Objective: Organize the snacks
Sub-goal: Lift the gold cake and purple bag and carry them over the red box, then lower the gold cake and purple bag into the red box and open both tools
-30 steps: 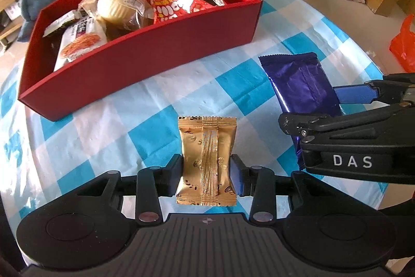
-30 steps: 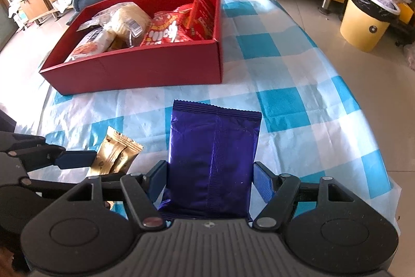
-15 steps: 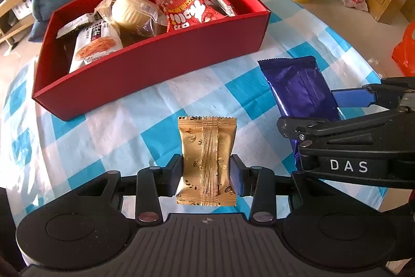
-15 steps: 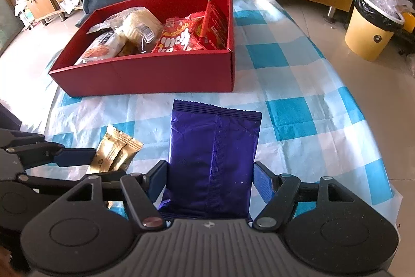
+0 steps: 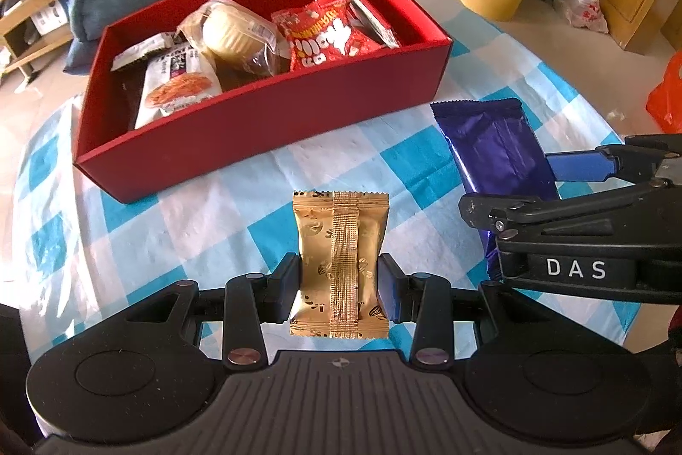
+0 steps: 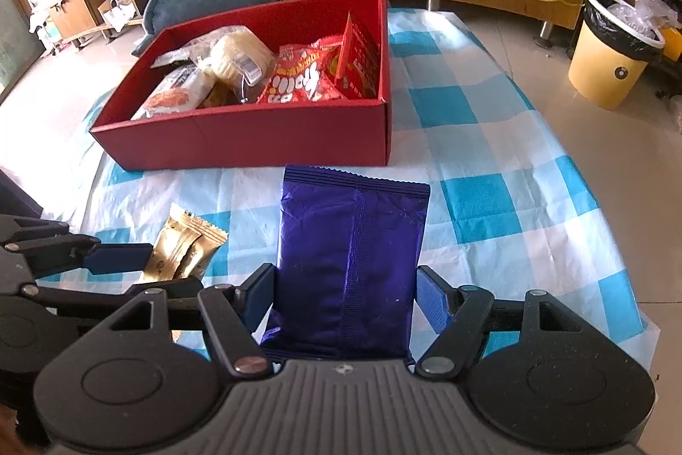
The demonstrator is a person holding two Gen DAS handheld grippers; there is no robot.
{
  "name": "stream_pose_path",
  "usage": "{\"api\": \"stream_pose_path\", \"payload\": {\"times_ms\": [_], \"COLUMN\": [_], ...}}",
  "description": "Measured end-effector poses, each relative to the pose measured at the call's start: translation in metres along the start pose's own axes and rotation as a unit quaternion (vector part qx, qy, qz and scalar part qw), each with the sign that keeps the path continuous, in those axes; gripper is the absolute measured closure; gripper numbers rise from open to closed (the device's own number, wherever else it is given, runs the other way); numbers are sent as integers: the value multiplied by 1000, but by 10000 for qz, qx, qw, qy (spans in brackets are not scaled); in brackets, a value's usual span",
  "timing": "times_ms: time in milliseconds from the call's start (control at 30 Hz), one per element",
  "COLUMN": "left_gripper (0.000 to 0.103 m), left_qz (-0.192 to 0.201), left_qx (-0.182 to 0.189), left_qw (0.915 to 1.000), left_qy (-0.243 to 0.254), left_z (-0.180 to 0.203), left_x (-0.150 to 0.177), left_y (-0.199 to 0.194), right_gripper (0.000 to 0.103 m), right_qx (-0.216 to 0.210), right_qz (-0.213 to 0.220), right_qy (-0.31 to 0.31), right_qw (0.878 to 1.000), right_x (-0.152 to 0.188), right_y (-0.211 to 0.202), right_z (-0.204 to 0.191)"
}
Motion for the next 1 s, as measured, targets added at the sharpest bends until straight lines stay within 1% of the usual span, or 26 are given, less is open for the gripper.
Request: {"api": "stream_pose_path", "payload": {"times_ms": [267, 433, 567, 700, 800, 1000], "left_gripper": [55, 55, 55, 55, 56, 56], "left_qz": [309, 514, 677, 797, 839, 707], "left_qx": [-4, -64, -179, -317, -427, -565], "left_qw": [9993, 9977, 9956, 9933, 9915, 9894], "left_qy": [-207, -433, -618, -776, -903, -1137], "left_z": [-12, -27, -42, -61, -74, -92], "left_x": [-15, -33, -55, -81, -99, -121], "left_y": [-17, -26, -30, -28, -20, 11], "right_gripper": [38, 38, 38, 38, 38, 38], "right_qx": [-135, -205, -261, -386, -491, -507], "right_qz": [367, 623, 789, 903, 879, 704], "right_qy": [21, -20, -20, 65, 154, 193], "right_qw": [9992, 9978, 9965, 9951, 9948, 9960], "right_x": [-18, -42, -69, -102, -122, -148], "right_y": [-18, -24, -21, -9, 6, 43], "right_z": [-6, -13, -18, -22, -23, -25]}}
Point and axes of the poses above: each gripper's, at about its wrist camera, not at the fingertips, and y roughly the way its jaws point, z to its right, x to its underside, the point moved 5 cm from there along y, roughly the way its jaws point, and after that the axes turned 1 degree about y, right-handed, at the moved point
